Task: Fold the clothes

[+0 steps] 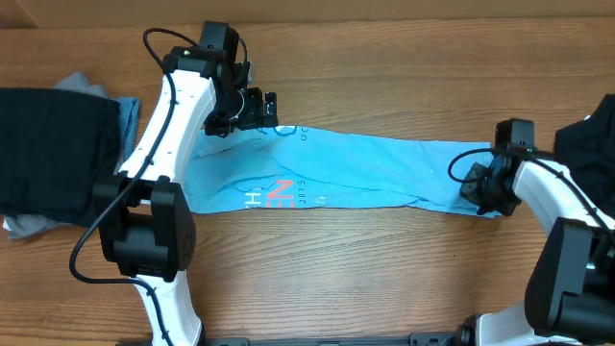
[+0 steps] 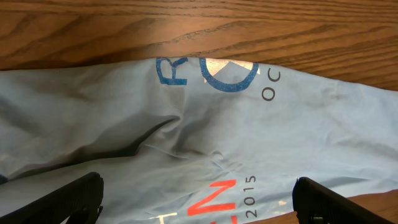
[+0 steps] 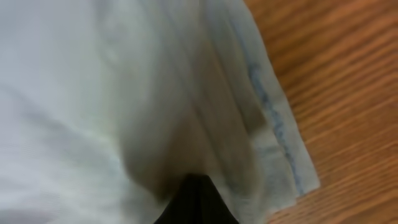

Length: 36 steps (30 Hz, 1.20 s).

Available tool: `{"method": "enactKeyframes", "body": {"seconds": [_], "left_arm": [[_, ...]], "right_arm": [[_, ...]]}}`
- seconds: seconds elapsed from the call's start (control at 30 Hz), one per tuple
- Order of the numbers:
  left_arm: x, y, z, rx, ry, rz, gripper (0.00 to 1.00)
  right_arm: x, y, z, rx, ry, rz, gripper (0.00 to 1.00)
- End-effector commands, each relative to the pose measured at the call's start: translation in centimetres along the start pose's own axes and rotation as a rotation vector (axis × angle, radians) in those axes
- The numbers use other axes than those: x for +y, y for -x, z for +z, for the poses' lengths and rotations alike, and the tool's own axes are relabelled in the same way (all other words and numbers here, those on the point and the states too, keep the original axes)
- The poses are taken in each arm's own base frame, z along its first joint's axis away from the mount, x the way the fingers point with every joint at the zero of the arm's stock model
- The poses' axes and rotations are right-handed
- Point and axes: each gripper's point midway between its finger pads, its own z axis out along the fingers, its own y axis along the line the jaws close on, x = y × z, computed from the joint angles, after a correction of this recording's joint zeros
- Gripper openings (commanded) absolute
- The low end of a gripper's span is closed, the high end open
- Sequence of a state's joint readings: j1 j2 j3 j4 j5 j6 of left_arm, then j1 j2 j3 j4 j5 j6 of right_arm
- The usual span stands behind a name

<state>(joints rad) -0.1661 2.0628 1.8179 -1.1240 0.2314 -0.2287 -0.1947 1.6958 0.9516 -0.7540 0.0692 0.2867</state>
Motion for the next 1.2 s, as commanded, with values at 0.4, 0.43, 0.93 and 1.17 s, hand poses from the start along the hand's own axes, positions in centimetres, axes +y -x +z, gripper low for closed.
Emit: {"method": "enactKeyframes", "body": {"seconds": [0.4, 0.43, 0.93, 1.17], "left_arm": [[0.4, -0.3, 0.7, 0.016, 0.010, 0.006, 1.00], [0.4, -0.3, 0.7, 0.016, 0.010, 0.006, 1.00], [0.3, 0.0, 0.7, 0.005, 0.006, 0.008, 1.00], [-4.4, 0.7, -0.5, -0.004, -0.256, 0.028, 1.00]], "right_arm": [[-0.8, 4.9, -0.2, -0.214, -0.063, 0.018, 0.10], [-0.7, 5.1, -0.3, -0.221, -0.061, 0.019, 0.19], [-0.4, 5.8, -0.4, -0.252, -0.048, 0.026, 1.00], [-0.4, 5.8, -0.4, -0.252, -0.048, 0.026, 1.00]]}}
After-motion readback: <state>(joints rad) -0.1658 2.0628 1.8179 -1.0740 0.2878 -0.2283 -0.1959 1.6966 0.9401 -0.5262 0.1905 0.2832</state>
